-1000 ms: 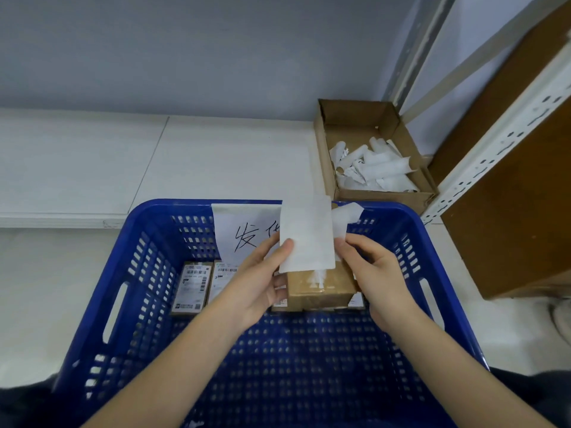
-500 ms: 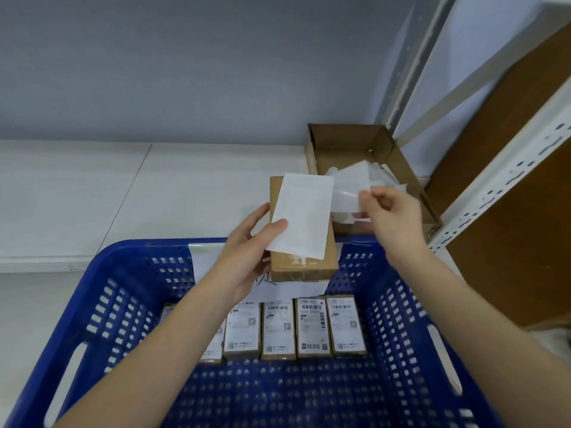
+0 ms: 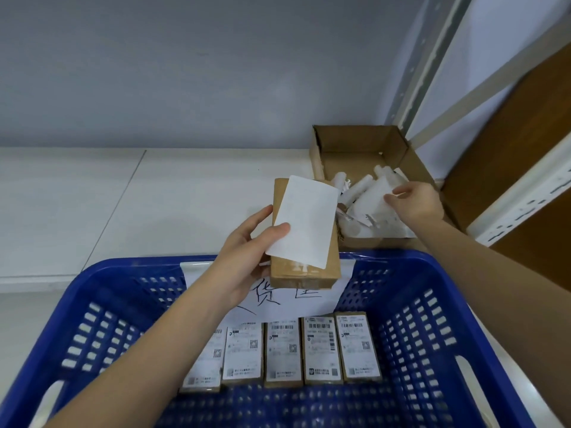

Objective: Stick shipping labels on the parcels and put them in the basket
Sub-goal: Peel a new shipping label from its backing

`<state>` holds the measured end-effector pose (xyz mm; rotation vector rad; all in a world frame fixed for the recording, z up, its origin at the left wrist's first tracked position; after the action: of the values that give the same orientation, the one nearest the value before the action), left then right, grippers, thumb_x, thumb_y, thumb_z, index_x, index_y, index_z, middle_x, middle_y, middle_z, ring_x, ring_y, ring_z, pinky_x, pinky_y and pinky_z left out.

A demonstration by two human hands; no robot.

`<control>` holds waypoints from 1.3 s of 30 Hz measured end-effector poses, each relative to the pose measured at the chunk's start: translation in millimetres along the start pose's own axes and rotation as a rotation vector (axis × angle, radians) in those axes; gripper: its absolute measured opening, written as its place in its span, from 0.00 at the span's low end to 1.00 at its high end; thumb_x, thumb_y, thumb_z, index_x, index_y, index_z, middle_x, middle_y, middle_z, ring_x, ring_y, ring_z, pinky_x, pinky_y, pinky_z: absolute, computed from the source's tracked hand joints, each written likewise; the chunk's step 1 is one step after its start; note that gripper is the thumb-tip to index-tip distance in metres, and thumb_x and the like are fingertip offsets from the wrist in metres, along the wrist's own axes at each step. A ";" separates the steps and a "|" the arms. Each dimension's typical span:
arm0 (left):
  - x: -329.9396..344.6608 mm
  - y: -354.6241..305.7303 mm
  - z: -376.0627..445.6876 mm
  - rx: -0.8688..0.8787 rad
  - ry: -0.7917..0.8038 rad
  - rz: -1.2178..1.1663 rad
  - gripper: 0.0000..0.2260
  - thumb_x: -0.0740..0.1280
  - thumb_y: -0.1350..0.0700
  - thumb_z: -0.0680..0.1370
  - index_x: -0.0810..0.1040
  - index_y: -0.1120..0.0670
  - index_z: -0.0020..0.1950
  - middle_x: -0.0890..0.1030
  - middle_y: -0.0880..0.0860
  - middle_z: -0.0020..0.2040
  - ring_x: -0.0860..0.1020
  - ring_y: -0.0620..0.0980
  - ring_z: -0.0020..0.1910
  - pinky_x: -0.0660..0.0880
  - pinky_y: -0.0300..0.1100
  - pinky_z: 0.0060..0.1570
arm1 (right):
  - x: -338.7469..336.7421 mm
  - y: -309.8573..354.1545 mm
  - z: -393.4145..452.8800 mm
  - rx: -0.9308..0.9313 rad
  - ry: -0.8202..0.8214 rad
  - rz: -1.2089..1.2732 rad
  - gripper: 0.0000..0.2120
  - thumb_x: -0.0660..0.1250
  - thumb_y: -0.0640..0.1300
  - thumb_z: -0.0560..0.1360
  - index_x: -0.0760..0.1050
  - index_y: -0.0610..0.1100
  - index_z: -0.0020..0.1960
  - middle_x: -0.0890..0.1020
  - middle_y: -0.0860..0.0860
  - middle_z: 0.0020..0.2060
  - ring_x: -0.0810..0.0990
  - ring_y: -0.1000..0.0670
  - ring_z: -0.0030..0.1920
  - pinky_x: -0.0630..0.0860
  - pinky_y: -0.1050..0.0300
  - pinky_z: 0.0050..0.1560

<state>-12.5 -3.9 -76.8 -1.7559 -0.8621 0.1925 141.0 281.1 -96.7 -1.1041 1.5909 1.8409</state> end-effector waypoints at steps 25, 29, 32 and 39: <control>-5.5 1.4 -123.1 -0.140 0.032 0.032 0.16 0.68 0.55 0.77 0.77 0.52 0.65 0.83 0.54 0.57 0.82 0.54 0.54 0.80 0.48 0.50 | -49.3 49.3 -285.8 -0.054 0.522 0.888 0.19 0.65 0.44 0.77 0.69 0.65 0.61 0.73 0.55 0.63 0.77 0.55 0.58 0.81 0.57 0.48; -19.0 -25.4 -147.8 0.130 -0.239 0.294 0.03 0.70 0.58 0.75 0.78 0.56 0.46 0.82 0.55 0.48 0.81 0.51 0.48 0.79 0.43 0.50 | -51.7 44.3 -294.1 -0.049 0.445 0.829 0.12 0.62 0.41 0.79 0.81 0.55 0.48 0.71 0.55 0.63 0.75 0.57 0.56 0.77 0.60 0.50; -9.2 -49.5 -171.8 0.503 -0.401 0.768 0.06 0.71 0.57 0.74 0.76 0.51 0.39 0.79 0.44 0.36 0.76 0.41 0.35 0.74 0.35 0.37 | -49.5 48.1 -297.3 -0.063 0.414 0.756 0.12 0.63 0.41 0.78 0.82 0.51 0.43 0.68 0.57 0.62 0.70 0.63 0.56 0.73 0.64 0.50; 50.9 -30.2 -192.3 1.204 -0.559 1.874 0.11 0.58 0.66 0.73 0.71 0.55 0.32 0.70 0.53 0.28 0.70 0.51 0.25 0.57 0.37 0.23 | -43.8 67.5 -307.8 -0.057 0.360 0.821 0.06 0.71 0.54 0.69 0.82 0.57 0.34 0.69 0.57 0.61 0.71 0.58 0.63 0.73 0.57 0.60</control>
<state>111.7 -115.2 35.8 -0.7279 0.7929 1.9510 196.3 -23.5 -23.5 -0.9017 2.4819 2.2659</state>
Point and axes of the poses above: each hand's wrist, its own z-axis towards the middle knuckle, its own x-axis out of the palm, y = z × x, the point moved 3 cm from there along z, towards the middle knuckle
